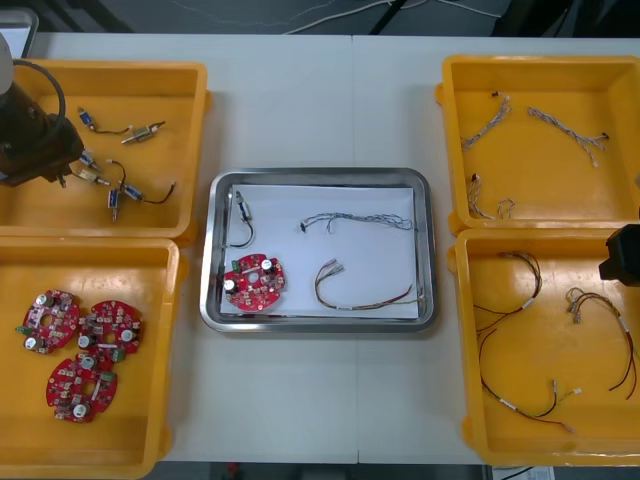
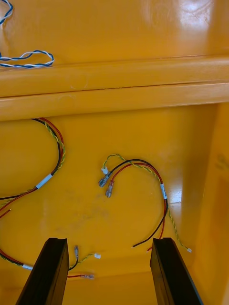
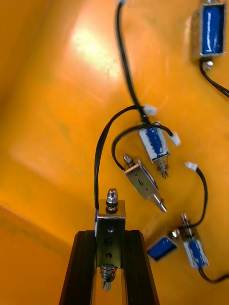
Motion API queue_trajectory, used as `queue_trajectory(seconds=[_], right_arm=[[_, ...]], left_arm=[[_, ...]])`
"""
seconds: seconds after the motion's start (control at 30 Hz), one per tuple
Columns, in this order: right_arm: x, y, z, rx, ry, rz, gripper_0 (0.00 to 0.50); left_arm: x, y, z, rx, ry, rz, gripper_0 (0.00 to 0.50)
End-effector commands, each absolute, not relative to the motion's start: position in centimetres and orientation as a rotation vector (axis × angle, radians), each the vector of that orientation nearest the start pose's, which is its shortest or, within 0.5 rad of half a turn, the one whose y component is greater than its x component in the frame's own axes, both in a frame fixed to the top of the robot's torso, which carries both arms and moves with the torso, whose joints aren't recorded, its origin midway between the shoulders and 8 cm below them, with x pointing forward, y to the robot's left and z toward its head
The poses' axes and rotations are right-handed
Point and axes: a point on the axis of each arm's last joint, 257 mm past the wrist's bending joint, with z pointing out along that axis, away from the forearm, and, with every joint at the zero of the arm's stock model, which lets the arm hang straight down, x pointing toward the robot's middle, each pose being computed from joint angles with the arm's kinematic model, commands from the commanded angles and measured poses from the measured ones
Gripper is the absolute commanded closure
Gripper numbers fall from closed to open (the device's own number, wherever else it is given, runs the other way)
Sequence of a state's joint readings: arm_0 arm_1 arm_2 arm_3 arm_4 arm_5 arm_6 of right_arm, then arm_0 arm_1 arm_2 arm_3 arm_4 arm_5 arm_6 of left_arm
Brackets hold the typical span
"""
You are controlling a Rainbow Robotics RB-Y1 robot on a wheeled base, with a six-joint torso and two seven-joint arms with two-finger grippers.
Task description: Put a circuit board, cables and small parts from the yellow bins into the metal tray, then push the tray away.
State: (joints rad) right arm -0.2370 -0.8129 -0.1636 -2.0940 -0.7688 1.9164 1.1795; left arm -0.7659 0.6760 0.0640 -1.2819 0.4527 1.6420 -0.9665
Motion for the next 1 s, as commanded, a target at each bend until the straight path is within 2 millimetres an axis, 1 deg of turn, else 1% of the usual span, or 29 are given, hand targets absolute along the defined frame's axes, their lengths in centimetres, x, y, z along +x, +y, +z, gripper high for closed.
queue_trajectory(seconds=[0.03, 0.23, 0.37, 0.57, 0.73, 1.0], right_arm=[[38.5, -38.8, -17.1, 0.148, 2.714, -0.135, 0.000], [38.5, -38.8, -17.1, 0.148, 2.714, -0.135, 0.000], [38.5, -38.8, -17.1, 0.148, 2.714, -0.135, 0.000], [38.5, -38.8, -17.1, 0.148, 2.714, -0.135, 0.000], [38.5, -38.8, -17.1, 0.148, 2.714, -0.135, 0.000], [38.5, -38.8, -17.1, 0.148, 2.714, -0.135, 0.000]], left_arm=[[55.7, 40.1, -12.0, -0.671, 2.509, 0.000, 0.500], [55.0, 38.9, -10.7, -0.657, 2.514, -0.016, 0.500], [54.4, 38.0, -10.3, -0.649, 2.524, -0.030, 0.500], [54.4, 36.2, -9.4, -0.626, 2.520, -0.109, 0.500], [54.4, 35.6, -8.9, -0.618, 2.510, -0.129, 0.500], [54.5, 34.4, -7.4, -0.578, 2.480, -0.153, 0.500]])
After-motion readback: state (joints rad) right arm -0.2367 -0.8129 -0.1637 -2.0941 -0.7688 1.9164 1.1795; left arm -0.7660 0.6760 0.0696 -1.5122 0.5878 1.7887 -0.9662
